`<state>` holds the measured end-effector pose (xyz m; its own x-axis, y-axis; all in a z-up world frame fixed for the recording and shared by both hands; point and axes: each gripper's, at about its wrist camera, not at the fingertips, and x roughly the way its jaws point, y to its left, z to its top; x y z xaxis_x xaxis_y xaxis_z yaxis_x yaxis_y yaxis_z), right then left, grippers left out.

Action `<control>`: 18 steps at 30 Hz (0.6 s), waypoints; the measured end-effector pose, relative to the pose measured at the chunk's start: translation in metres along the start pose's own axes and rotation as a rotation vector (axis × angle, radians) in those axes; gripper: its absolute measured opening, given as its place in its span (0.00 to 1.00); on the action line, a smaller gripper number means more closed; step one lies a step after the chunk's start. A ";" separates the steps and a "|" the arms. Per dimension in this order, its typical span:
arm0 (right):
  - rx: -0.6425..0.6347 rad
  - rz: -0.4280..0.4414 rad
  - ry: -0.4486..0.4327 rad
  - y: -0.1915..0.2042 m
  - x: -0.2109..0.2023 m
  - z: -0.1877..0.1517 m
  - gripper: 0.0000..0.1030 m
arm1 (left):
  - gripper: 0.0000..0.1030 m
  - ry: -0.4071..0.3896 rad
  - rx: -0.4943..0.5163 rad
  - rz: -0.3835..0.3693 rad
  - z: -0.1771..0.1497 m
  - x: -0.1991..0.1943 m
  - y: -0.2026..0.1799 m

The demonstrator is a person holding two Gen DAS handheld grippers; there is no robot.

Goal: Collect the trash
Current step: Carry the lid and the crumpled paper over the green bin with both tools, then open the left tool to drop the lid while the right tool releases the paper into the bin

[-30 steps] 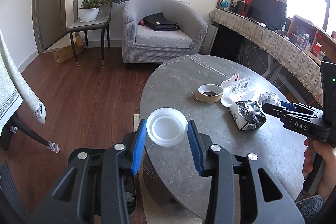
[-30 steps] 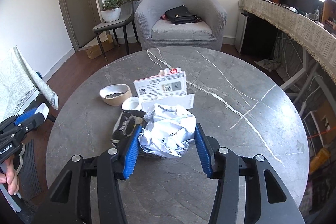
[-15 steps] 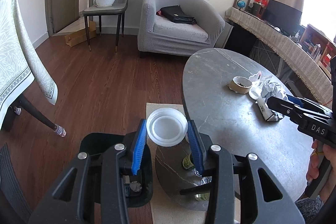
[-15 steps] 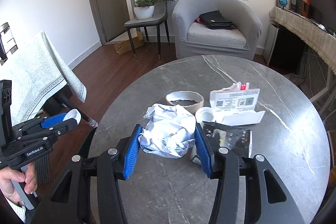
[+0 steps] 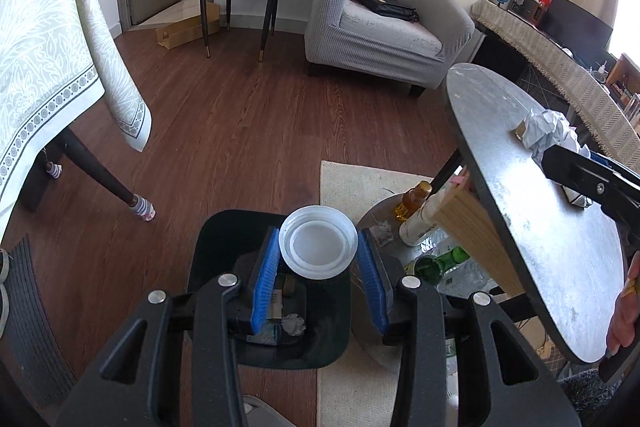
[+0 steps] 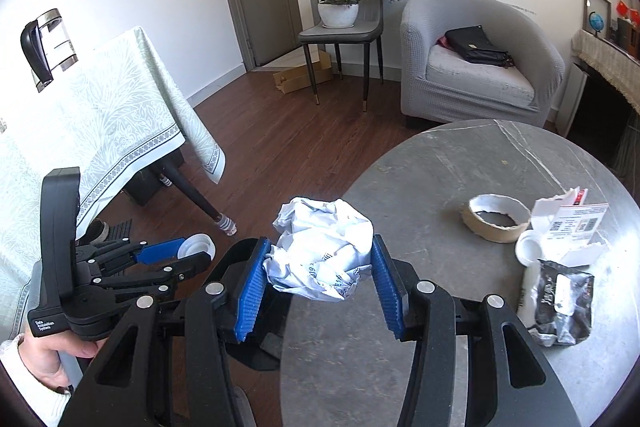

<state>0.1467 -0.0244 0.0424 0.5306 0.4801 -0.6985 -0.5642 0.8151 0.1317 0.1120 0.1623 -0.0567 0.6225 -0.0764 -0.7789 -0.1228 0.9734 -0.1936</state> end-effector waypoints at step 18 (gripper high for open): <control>-0.053 0.091 0.083 0.059 0.052 0.004 0.49 | 0.41 0.273 -0.053 0.077 -0.043 0.057 0.061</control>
<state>0.1436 0.0498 0.0161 0.4228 0.5213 -0.7413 -0.6413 0.7500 0.1617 0.1067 0.2077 -0.1387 0.3799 -0.0652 -0.9227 -0.2064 0.9664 -0.1533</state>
